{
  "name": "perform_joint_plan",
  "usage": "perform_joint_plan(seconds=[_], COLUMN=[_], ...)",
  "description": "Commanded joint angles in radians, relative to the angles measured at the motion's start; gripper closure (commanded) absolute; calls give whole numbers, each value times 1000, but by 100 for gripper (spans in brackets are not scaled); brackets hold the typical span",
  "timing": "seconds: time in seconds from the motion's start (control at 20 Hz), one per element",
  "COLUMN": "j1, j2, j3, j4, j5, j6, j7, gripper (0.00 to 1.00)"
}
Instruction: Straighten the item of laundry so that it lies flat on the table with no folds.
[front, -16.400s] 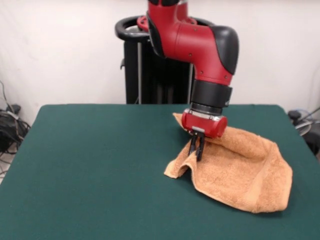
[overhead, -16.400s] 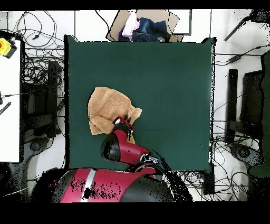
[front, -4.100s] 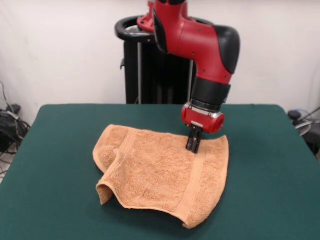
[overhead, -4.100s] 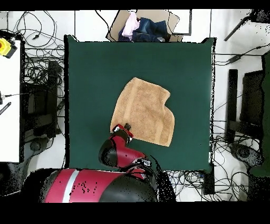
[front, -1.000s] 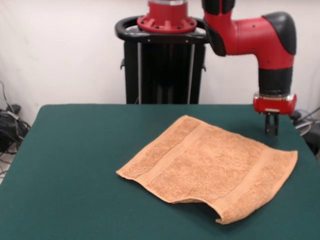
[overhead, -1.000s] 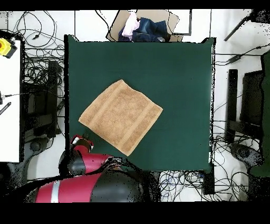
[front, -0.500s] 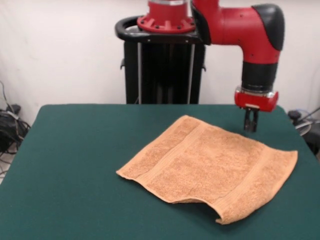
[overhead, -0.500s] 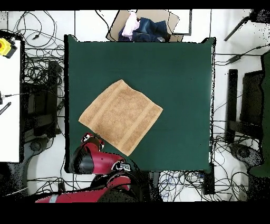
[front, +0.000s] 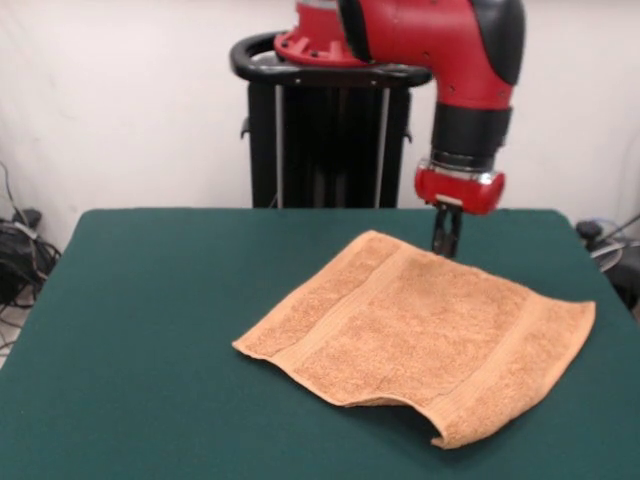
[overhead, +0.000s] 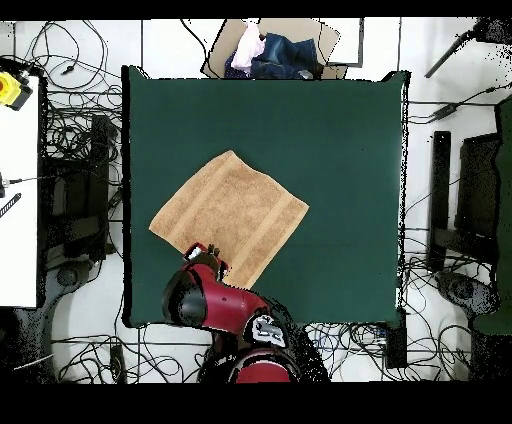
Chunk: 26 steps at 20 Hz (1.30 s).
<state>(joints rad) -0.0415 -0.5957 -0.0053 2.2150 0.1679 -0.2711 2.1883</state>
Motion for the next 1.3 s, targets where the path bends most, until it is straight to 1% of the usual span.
perform_joint_plan(seconds=[0.05, 0.25, 0.45, 0.65, 1.3], j1=[-81, -121, -145, -176, -187], j2=[55, 94, 121, 174, 300], j3=[-41, -44, -58, -52, -52], j4=[-93, -115, -130, -163, -273], j5=[-83, -143, -184, -224, -262], j6=[56, 32, 14, -21, -86], j7=[10, 13, 24, 39, 83], gripper=[100, 100, 100, 100, 100])
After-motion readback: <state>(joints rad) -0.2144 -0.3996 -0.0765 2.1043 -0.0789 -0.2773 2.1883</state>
